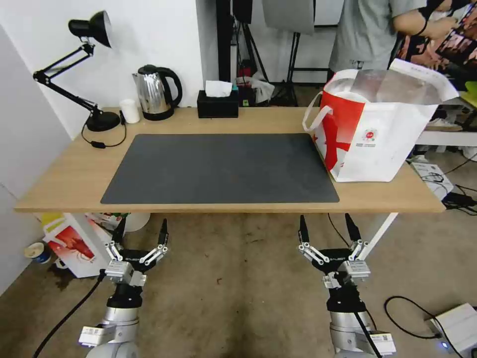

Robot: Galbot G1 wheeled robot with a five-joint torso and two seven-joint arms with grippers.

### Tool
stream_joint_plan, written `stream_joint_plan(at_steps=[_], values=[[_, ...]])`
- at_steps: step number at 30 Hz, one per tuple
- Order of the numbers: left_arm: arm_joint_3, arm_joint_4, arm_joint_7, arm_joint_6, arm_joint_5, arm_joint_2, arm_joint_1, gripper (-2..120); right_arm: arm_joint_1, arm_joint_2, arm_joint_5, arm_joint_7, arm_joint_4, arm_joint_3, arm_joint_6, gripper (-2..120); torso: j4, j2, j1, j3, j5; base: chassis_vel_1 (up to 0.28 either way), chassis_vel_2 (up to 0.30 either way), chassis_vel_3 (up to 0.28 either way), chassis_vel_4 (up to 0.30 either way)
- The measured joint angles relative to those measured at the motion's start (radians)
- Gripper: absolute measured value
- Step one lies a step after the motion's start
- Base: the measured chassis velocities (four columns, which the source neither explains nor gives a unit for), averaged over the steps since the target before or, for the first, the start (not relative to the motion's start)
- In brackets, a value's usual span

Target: Pick up the trash from the table and place it into the takeout bag.

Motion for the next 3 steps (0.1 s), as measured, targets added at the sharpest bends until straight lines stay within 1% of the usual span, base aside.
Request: stream_joint_plan(at_steps=[3], values=[[0.0,0.0,0.0,0.0,0.0,0.0,0.0,100,0.0,0.0,0.0,0.0,0.0,0.0,0.0,100,0.0,0.0,0.0,0.0,0.0,0.0,0.0,0.0,0.0]])
